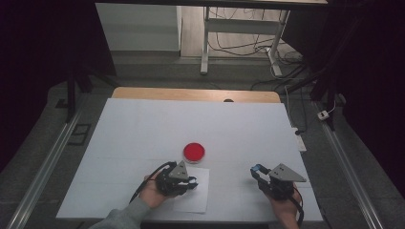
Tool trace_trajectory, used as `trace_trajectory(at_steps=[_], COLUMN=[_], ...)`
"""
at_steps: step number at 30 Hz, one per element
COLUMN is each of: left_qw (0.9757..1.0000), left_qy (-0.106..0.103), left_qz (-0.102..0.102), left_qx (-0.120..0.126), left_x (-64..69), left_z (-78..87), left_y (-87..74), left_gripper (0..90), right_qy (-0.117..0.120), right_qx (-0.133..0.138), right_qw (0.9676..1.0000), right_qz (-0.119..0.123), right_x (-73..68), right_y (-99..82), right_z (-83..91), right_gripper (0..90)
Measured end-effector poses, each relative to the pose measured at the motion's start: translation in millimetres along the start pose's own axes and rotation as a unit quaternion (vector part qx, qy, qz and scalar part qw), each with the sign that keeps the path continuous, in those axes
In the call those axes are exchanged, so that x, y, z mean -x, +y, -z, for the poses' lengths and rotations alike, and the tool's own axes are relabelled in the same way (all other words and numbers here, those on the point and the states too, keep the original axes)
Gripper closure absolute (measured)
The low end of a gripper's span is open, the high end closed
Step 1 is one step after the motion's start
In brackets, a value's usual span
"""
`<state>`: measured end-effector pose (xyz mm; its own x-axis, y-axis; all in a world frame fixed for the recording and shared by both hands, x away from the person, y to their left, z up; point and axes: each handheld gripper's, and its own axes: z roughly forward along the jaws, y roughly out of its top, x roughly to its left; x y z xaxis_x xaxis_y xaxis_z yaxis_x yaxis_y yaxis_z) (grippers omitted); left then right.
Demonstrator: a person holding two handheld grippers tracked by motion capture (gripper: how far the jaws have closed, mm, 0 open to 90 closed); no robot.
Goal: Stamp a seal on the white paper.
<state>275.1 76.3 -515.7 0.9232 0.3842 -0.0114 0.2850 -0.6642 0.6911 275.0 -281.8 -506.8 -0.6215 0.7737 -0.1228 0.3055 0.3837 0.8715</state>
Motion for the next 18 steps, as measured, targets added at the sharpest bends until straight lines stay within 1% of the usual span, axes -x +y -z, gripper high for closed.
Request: trace_trajectory(at_steps=[18], left_qw=[1.0], left_qy=[0.0], left_qz=[0.005], left_qx=[0.003], left_x=[0.0], left_z=[0.0], left_y=[-1.2], left_gripper=[76.3], right_qy=[0.001], right_qx=[0.002], right_qw=[1.0], right_qz=[-0.001], right_x=[-0.2], right_y=[0.0], right_z=[0.1], right_gripper=[65.3])
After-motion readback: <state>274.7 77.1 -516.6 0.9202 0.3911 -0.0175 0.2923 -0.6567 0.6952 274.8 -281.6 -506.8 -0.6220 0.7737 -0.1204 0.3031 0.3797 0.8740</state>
